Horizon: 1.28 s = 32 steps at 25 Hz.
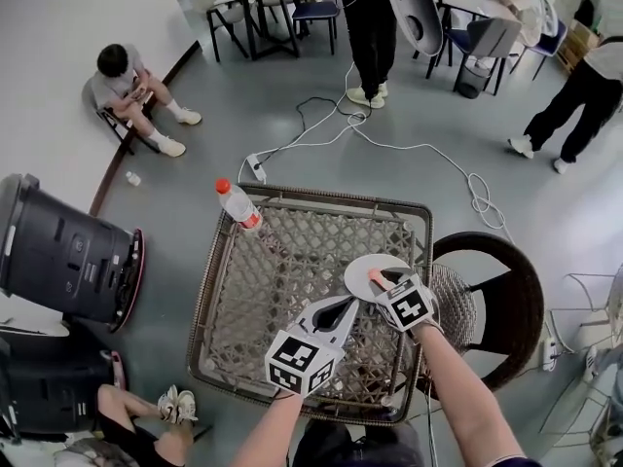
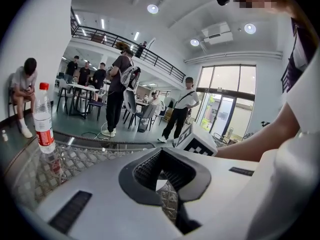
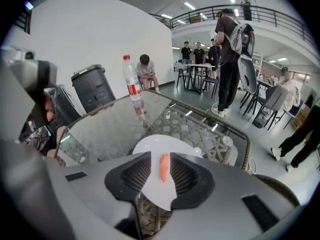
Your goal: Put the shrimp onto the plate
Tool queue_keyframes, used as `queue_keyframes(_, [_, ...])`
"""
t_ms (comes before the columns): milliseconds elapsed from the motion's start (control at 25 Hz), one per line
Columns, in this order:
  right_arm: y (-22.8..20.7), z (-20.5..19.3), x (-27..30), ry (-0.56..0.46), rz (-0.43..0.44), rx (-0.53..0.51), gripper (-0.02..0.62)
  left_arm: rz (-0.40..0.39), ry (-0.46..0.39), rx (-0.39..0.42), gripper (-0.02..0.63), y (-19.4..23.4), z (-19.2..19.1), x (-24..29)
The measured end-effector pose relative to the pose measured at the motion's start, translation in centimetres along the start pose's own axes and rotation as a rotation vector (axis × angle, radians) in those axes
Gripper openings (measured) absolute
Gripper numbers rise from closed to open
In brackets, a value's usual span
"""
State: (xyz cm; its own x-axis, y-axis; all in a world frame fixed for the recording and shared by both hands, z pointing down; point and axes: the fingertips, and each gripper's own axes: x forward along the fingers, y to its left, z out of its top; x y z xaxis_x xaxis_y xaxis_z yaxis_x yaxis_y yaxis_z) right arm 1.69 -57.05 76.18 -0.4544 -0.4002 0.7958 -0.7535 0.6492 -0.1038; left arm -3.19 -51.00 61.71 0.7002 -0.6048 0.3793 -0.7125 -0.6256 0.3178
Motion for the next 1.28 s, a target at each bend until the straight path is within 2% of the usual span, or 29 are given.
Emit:
queue_keyframes(240, [1.1,3.2,-7.6,-0.217,0.026,0.052,0.092,-0.048,-0.031,0.034,0.008,-2.7,2.8,0.1])
queue_keyframes(360, [1.7,4.9,-11.9,-0.322,0.021,0.073,0.007,-0.082,-0.052,0.05,0.008,-4.4,4.7,-0.4])
queue_keyframes(600, [4.4,7.4,-19.8,-0.515,0.082,0.103,0.005,-0.134,-0.092,0.065,0.008,-8.3,7.9,-2.3])
queue_keyframes(1000, [6.6,10.9,-29.4,-0.727,0.059,0.086,0.005,-0.178,-0.171,0.122,0.008,-12.5,12.8,-5.6])
queue_keyframes(1280, [7.2,12.2,-32.3,-0.803,0.055,0.092,0.005,-0.179,-0.198,0.156,0.008,-13.7,14.6,-7.3])
